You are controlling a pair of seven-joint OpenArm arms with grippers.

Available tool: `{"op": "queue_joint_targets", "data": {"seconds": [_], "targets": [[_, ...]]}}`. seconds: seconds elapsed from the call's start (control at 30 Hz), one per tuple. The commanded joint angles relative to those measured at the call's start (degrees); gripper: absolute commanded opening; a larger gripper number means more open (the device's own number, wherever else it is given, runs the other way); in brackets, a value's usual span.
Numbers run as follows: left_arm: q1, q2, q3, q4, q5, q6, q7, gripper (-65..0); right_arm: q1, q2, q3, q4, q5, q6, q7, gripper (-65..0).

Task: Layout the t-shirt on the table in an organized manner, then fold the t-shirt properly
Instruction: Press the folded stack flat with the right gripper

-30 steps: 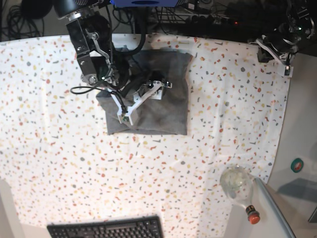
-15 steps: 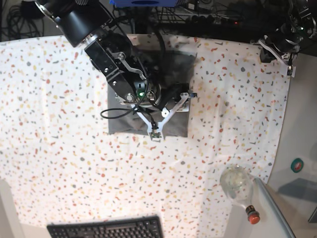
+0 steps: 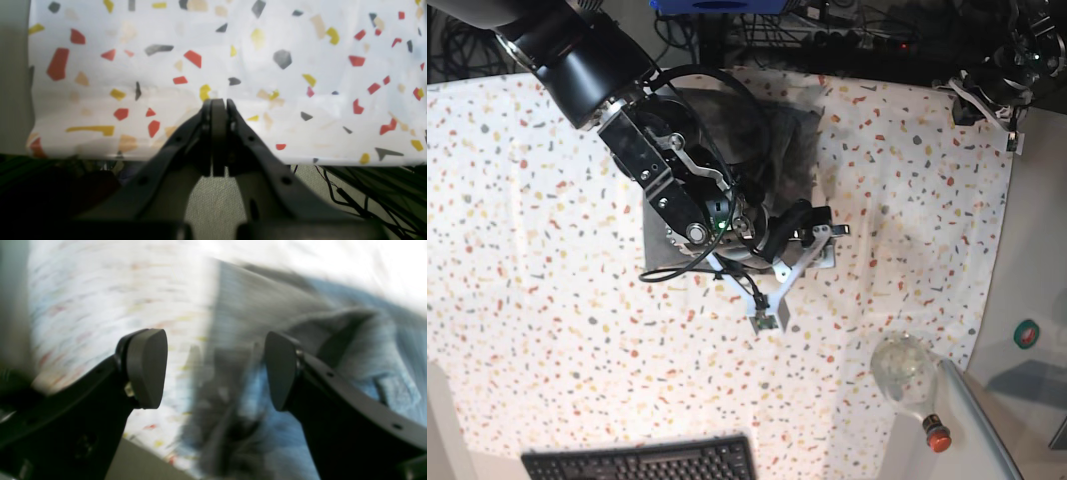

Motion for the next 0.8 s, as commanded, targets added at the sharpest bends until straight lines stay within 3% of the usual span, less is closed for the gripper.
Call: {"op": "queue_joint_targets", "data": {"seconds": [0.0, 0.17, 0.33, 0.4, 0.5, 0.57, 0.6, 0.77], "targets": [[-0.57, -0.82, -0.38, 0.53, -0.55, -0.34, -1.04, -65.0, 1.46, 0.78, 0.41, 3.67, -0.62, 0.16, 1.23, -21.9], [-1.1, -1.08, -0.47, -2.11, -0.55, -0.34, -1.04, -65.0, -0.12, 6.32, 0.68, 18.35, -0.89, 0.16, -6.42, -22.2], [-1.72, -1.08, -0.47, -2.55, -0.55, -0.34, -1.04, -65.0, -5.13, 11.24, 6.21, 19.67, -0.89, -2.3, -6.68, -23.0], [-1.98, -0.99, -0.47, -2.63, -0.55, -0.34, -1.04, -65.0, -6.54, 11.42, 8.32, 15.45, -0.89, -2.3, -5.27, -28.7], [-2.68, -0.9, -0.38, -2.55, -0.55, -0.34, -1.04, -65.0, -6.63, 11.68, 8.06, 9.12, -0.89, -2.3, 0.18, -46.2], [-3.12, -0.82, -0.38, -2.55, -0.55, -0.34, -1.04, -65.0, -6.63, 11.42, 7.36, 5.25, -0.89, -2.3, 3.61, -61.2], [-3.12, -0.82, -0.38, -2.37, -0.64, -0.34, -1.04, -65.0, -6.63, 11.33, 7.27, 3.4, -0.89, -2.3, 5.36, -65.0], [-2.95, -0.82, -0.38, -2.63, -0.55, -0.34, -1.04, -65.0, -4.78, 7.55, 6.83, -5.21, -0.89, -2.21, 8.53, -65.0]]}}
